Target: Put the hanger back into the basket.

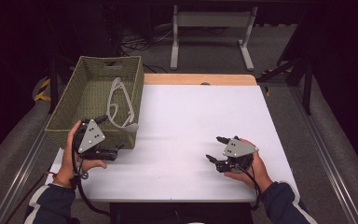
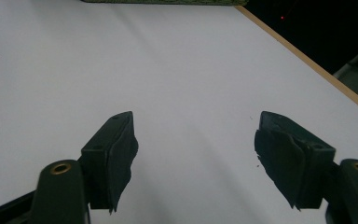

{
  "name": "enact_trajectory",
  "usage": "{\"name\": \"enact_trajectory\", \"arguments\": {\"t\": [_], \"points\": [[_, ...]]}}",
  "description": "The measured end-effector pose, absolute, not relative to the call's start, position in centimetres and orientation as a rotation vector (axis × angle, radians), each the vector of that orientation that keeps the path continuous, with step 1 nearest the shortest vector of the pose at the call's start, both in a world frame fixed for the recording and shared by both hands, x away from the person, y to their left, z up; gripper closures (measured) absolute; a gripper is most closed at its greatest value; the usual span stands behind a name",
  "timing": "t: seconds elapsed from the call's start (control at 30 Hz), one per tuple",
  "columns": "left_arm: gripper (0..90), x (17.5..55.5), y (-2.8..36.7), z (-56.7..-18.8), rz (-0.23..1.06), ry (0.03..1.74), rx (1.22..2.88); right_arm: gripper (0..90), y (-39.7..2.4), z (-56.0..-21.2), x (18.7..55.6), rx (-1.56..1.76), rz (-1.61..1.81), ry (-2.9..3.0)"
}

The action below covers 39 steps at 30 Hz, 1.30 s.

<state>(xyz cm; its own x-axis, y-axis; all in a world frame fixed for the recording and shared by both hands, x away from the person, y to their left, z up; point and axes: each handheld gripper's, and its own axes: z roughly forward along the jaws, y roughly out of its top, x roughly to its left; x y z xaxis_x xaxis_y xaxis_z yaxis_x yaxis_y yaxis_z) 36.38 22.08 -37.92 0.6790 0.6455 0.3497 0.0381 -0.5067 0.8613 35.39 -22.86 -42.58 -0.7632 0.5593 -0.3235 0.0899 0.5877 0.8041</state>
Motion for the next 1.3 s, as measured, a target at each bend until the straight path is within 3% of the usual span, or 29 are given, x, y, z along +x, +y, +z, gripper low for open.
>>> {"name": "enact_trajectory", "arguments": {"t": [0.1, 0.17, 0.2, 0.23, 0.27, 0.33, 0.43, 0.5, 0.67, 0.77, 0.87, 1.0, 1.13, 1.2, 1.3], "points": [[9.0, 36.1, 22.1, -38.0, 0.849, 0.531, 1.974, 28.7, -22.9, -42.5, 35.4, 0.512, 1.101, 2.255], [33.9, 35.6, 22.2, -38.1, 0.892, 0.492, 1.969, 28.7, -22.9, -42.5, 35.4, 0.513, 1.105, 2.253], [35.2, 35.6, 22.2, -38.0, 0.885, 0.475, 1.972, 28.7, -22.9, -42.5, 35.4, 0.509, 1.103, 2.255], [50.7, 35.5, 22.2, -38.0, 0.877, 0.449, 1.982, 28.7, -22.9, -42.5, 35.4, 0.509, 1.102, 2.255], [58.9, 35.5, 22.1, -38.1, 0.892, 0.425, 1.984, 28.7, -22.9, -42.5, 35.4, 0.509, 1.103, 2.255], [54.6, 35.5, 21.9, -38.0, 0.891, 0.425, 1.961, 28.7, -22.9, -42.5, 35.4, 0.508, 1.102, 2.258], [66.2, 35.9, 21.6, -38.0, 0.892, 0.404, 1.97, 28.8, -22.8, -42.6, 35.4, 0.507, 1.099, 2.266], [66.5, 36.3, 21.3, -38.1, 0.869, 0.41, 1.979, 28.7, -22.7, -42.6, 35.4, 0.504, 1.098, 2.267], [82.0, 37.3, 21.0, -38.1, 0.871, 0.429, 1.993, 28.8, -22.7, -42.6, 35.5, 0.5, 1.095, 2.274], [78.5, 38.2, 21.0, -38.2, 0.832, 0.487, 2.0, 29.0, -22.7, -42.6, 35.4, 0.502, 1.1, 2.273], [88.1, 38.4, 21.0, -38.3, 0.848, 0.514, 2.001, 29.2, -22.7, -42.5, 35.4, 0.498, 1.1, 2.269], [87.8, 38.5, 21.4, -38.5, 0.832, 0.561, 1.967, 29.3, -22.9, -42.5, 35.4, 0.512, 1.104, 2.264], [83.4, 36.7, 21.2, -38.1, 0.888, 0.504, 1.951, 29.3, -23.2, -42.3, 35.2, 0.516, 1.111, 2.243], [76.9, 35.3, 21.0, -38.1, 0.881, 0.484, 1.92, 29.3, -23.3, -42.1, 35.1, 0.528, 1.121, 2.226], [74.0, 33.9, 20.5, -38.3, 0.859, 0.45, 1.924, 29.3, -23.7, -41.7, 34.6, 0.552, 1.151, 2.188]]}}
